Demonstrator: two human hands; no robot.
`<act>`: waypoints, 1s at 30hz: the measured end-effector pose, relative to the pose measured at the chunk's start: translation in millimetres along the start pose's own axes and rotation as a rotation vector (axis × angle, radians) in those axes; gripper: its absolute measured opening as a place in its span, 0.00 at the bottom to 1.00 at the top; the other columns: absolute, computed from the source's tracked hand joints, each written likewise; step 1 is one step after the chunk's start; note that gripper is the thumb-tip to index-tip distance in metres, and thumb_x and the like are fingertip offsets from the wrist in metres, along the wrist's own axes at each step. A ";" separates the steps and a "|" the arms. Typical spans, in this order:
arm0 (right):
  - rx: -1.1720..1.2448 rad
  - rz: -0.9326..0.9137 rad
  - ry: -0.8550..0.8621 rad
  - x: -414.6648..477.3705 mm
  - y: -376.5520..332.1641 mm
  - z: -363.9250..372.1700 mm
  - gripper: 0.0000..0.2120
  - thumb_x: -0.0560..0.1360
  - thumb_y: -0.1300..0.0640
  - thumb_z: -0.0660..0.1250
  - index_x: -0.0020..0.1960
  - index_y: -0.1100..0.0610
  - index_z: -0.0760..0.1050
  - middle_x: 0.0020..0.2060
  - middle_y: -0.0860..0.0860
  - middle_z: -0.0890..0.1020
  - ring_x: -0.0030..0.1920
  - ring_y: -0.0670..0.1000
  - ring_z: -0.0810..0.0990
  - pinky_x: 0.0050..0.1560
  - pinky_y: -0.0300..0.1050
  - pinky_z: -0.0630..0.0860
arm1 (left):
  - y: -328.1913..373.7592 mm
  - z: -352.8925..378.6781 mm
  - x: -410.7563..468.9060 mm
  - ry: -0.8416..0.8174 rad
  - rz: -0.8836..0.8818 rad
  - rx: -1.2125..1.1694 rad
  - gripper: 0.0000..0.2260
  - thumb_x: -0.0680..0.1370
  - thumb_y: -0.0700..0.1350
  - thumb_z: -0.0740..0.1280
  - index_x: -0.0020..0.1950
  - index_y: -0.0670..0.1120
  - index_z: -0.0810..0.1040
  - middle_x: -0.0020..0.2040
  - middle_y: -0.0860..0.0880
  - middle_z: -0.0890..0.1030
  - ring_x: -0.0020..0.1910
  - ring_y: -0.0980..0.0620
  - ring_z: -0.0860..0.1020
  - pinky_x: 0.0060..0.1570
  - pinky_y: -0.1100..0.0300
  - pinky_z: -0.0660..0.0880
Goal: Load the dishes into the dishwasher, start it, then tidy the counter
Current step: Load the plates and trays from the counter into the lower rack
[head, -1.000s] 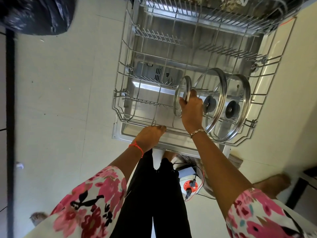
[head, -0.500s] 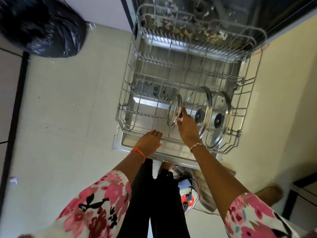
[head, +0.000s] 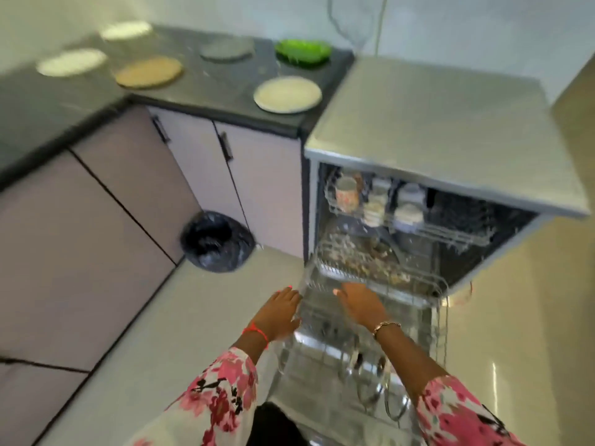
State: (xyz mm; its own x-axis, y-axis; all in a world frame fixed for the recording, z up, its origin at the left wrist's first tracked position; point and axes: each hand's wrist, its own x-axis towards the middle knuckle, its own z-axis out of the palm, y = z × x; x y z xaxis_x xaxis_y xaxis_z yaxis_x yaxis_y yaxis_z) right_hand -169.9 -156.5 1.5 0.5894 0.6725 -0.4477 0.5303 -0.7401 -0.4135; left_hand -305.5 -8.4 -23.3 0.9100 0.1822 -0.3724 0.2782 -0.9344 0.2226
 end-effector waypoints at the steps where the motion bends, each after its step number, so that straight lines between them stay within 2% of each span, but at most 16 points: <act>1: 0.008 -0.010 0.048 -1.0 -17.8 -15.1 0.17 0.82 0.50 0.52 0.53 0.62 0.71 0.56 0.61 0.77 0.56 0.58 0.75 0.49 0.46 0.67 | -9.8 -19.7 -7.6 0.055 -0.021 0.000 0.25 0.80 0.49 0.59 0.74 0.42 0.58 0.76 0.46 0.58 0.76 0.48 0.52 0.73 0.56 0.49; 5: -0.031 -0.087 0.135 -3.9 -83.4 -52.8 0.20 0.81 0.48 0.53 0.62 0.63 0.68 0.62 0.61 0.73 0.62 0.59 0.72 0.61 0.49 0.67 | -47.8 -77.9 -28.8 0.165 -0.104 -0.028 0.27 0.80 0.50 0.60 0.75 0.42 0.57 0.76 0.47 0.56 0.76 0.48 0.51 0.73 0.55 0.47; 9: -0.142 -0.232 0.206 9.3 -148.1 -73.5 0.25 0.82 0.49 0.51 0.73 0.64 0.57 0.73 0.58 0.61 0.74 0.55 0.58 0.73 0.48 0.55 | -95.2 -127.5 -41.3 0.264 -0.139 -0.043 0.29 0.78 0.56 0.57 0.74 0.42 0.57 0.76 0.46 0.57 0.76 0.48 0.51 0.73 0.54 0.48; 11: -0.188 -0.266 0.248 24.1 -176.6 -75.4 0.27 0.82 0.48 0.50 0.75 0.62 0.52 0.76 0.56 0.55 0.76 0.53 0.51 0.75 0.49 0.47 | -124.8 -147.1 -43.9 0.302 -0.140 -0.041 0.35 0.74 0.63 0.49 0.74 0.42 0.58 0.76 0.45 0.57 0.76 0.47 0.51 0.74 0.54 0.48; 12: -0.204 -0.275 0.263 33.5 -189.9 -74.4 0.28 0.82 0.48 0.50 0.76 0.61 0.49 0.76 0.55 0.52 0.77 0.53 0.48 0.76 0.50 0.44 | -141.5 -154.4 -45.0 0.302 -0.144 -0.034 0.36 0.74 0.64 0.48 0.75 0.42 0.57 0.76 0.45 0.56 0.76 0.47 0.50 0.74 0.54 0.46; 15: -0.223 -0.262 0.298 61.5 -228.7 -71.9 0.29 0.82 0.46 0.50 0.76 0.59 0.47 0.77 0.54 0.48 0.77 0.52 0.44 0.75 0.51 0.40 | -196.4 -174.0 -45.8 0.309 -0.149 -0.008 0.31 0.79 0.59 0.55 0.76 0.43 0.53 0.78 0.46 0.51 0.77 0.49 0.46 0.74 0.54 0.42; 17: -0.223 -0.239 0.312 83.4 -250.5 -70.6 0.29 0.81 0.46 0.50 0.76 0.59 0.46 0.77 0.54 0.47 0.77 0.52 0.43 0.75 0.51 0.39 | -232.6 -188.7 -48.7 0.303 -0.154 0.011 0.36 0.76 0.65 0.47 0.77 0.44 0.51 0.78 0.47 0.49 0.77 0.49 0.44 0.74 0.53 0.41; 19: -0.214 -0.200 0.323 102.3 -269.7 -74.2 0.30 0.81 0.45 0.49 0.76 0.59 0.46 0.77 0.54 0.46 0.77 0.52 0.43 0.74 0.51 0.39 | -265.2 -203.9 -48.4 0.315 -0.153 -0.002 0.48 0.64 0.71 0.36 0.77 0.44 0.51 0.78 0.47 0.48 0.77 0.48 0.44 0.74 0.52 0.40; 21: -0.195 -0.178 0.343 118.2 -283.0 -79.5 0.34 0.79 0.39 0.43 0.76 0.60 0.45 0.77 0.55 0.46 0.77 0.52 0.42 0.75 0.51 0.40 | -290.7 -218.8 -44.6 0.329 -0.156 -0.026 0.54 0.59 0.75 0.33 0.77 0.44 0.51 0.78 0.46 0.47 0.77 0.48 0.43 0.74 0.52 0.40; 22: -0.182 -0.179 0.359 123.7 -289.0 -81.9 0.42 0.74 0.31 0.35 0.76 0.60 0.45 0.77 0.55 0.46 0.77 0.52 0.43 0.75 0.51 0.40 | -301.7 -224.9 -40.6 0.333 -0.161 -0.039 0.54 0.59 0.74 0.34 0.77 0.44 0.50 0.78 0.46 0.47 0.77 0.48 0.43 0.74 0.52 0.39; 23: -0.180 -0.179 0.361 131.4 -292.3 -84.2 0.53 0.64 0.25 0.25 0.76 0.60 0.45 0.77 0.55 0.46 0.77 0.53 0.43 0.74 0.51 0.40 | -311.7 -230.8 -34.1 0.329 -0.163 -0.051 0.53 0.59 0.73 0.34 0.77 0.44 0.50 0.78 0.46 0.46 0.77 0.48 0.42 0.73 0.52 0.39; 24: -0.198 -0.169 0.356 139.5 -293.2 -87.7 0.62 0.54 0.24 0.17 0.76 0.60 0.45 0.77 0.55 0.46 0.77 0.53 0.43 0.74 0.50 0.40 | -319.8 -236.3 -26.2 0.333 -0.161 -0.068 0.53 0.59 0.73 0.34 0.77 0.44 0.49 0.78 0.46 0.46 0.77 0.48 0.42 0.73 0.52 0.39; 25: -0.208 -0.158 0.367 146.7 -293.0 -92.5 0.65 0.50 0.24 0.15 0.76 0.60 0.45 0.77 0.55 0.45 0.77 0.53 0.42 0.74 0.50 0.40 | -325.0 -241.0 -18.3 0.339 -0.158 -0.077 0.54 0.58 0.74 0.34 0.77 0.44 0.49 0.78 0.46 0.46 0.77 0.49 0.42 0.73 0.52 0.39; 26: -0.200 -0.136 0.372 157.9 -291.4 -98.5 0.63 0.54 0.24 0.17 0.76 0.60 0.44 0.77 0.55 0.45 0.77 0.53 0.42 0.74 0.50 0.40 | -331.1 -246.6 -5.9 0.343 -0.152 -0.090 0.55 0.58 0.75 0.34 0.77 0.44 0.49 0.78 0.47 0.45 0.77 0.49 0.42 0.73 0.52 0.38; 28: -0.178 -0.097 0.383 177.2 -289.1 -113.4 0.46 0.71 0.29 0.32 0.76 0.60 0.44 0.77 0.55 0.45 0.77 0.53 0.42 0.74 0.49 0.40 | -338.4 -256.6 19.0 0.348 -0.138 -0.111 0.52 0.59 0.72 0.36 0.77 0.44 0.48 0.78 0.47 0.45 0.76 0.49 0.41 0.73 0.52 0.38; 30: -0.186 -0.073 0.401 196.9 -283.8 -126.3 0.38 0.76 0.35 0.42 0.76 0.60 0.45 0.77 0.56 0.46 0.77 0.53 0.43 0.74 0.49 0.41 | -342.6 -266.1 43.7 0.342 -0.118 -0.110 0.50 0.60 0.70 0.36 0.77 0.44 0.47 0.78 0.47 0.45 0.76 0.50 0.41 0.73 0.52 0.38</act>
State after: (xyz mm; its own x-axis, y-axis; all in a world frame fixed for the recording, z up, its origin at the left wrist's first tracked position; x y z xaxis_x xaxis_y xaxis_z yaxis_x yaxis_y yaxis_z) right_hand -127.4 185.2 130.8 0.7168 0.6943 -0.0647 0.6581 -0.7042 -0.2665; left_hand -279.2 401.1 123.9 0.9146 0.3957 -0.0831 0.4017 -0.8658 0.2985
